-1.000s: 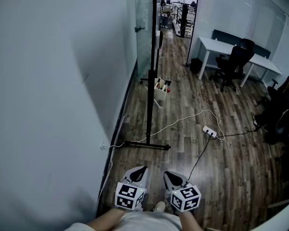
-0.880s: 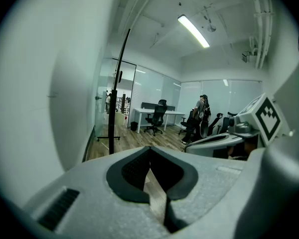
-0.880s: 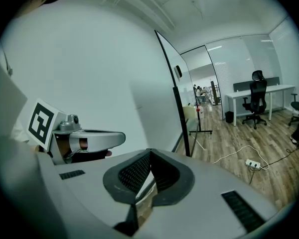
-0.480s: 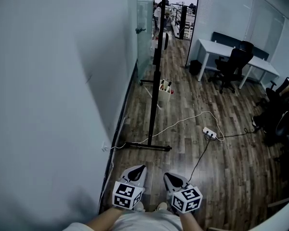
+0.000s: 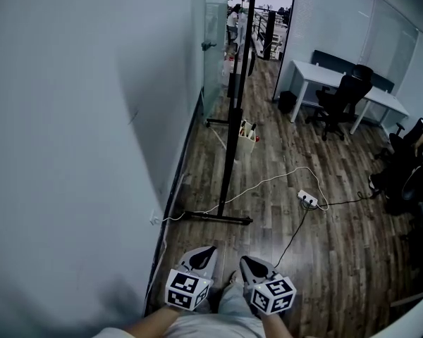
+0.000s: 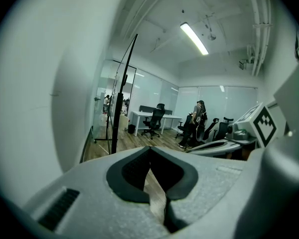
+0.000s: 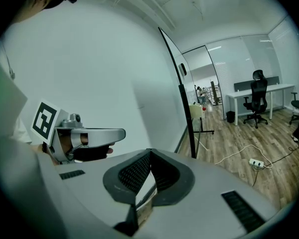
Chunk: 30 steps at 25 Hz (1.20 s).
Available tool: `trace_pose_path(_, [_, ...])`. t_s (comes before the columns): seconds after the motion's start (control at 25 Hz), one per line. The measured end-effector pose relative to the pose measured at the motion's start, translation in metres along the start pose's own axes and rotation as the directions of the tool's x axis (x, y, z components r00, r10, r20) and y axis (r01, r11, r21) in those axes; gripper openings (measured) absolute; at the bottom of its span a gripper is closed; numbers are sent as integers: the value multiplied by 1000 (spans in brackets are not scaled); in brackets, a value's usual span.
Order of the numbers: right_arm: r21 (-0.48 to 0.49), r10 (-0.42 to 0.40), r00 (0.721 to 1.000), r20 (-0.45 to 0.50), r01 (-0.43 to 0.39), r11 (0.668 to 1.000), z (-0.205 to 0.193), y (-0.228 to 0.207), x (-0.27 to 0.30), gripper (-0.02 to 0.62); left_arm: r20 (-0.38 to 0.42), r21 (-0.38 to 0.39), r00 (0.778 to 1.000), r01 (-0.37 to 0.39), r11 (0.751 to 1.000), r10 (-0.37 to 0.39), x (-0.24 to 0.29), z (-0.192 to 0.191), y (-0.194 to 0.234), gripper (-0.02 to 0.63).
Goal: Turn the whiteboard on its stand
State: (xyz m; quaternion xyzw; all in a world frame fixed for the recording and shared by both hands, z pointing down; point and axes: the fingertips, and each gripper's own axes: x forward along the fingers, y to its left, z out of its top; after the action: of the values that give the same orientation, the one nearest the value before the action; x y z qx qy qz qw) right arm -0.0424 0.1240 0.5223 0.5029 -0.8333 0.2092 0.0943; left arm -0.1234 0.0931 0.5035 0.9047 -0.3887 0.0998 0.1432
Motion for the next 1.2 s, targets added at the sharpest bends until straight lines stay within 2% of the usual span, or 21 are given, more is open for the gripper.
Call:
trace_pose_path(0.28, [-15,23,1000,9,-23,1000,20,-32,31,-5,4,-8,1000,-19,1000,19,43,12,18,11])
trace_pose_path(0.64, [-53,57,998,20,-56,997,75,-111,76,-5,28,-26,996,-78,997,79,128,52,43,11])
trace_pose_path(0.84, [-75,95,995,17,-94,993,101,-145,97,-5,68,-46,994,-81,996,84,171,77,47,11])
trace_pose_path(1.2, [-103,135,991,1,-134,986,121,-203,112,-5,75,-39,991,-106,994,109,233,95,42,11])
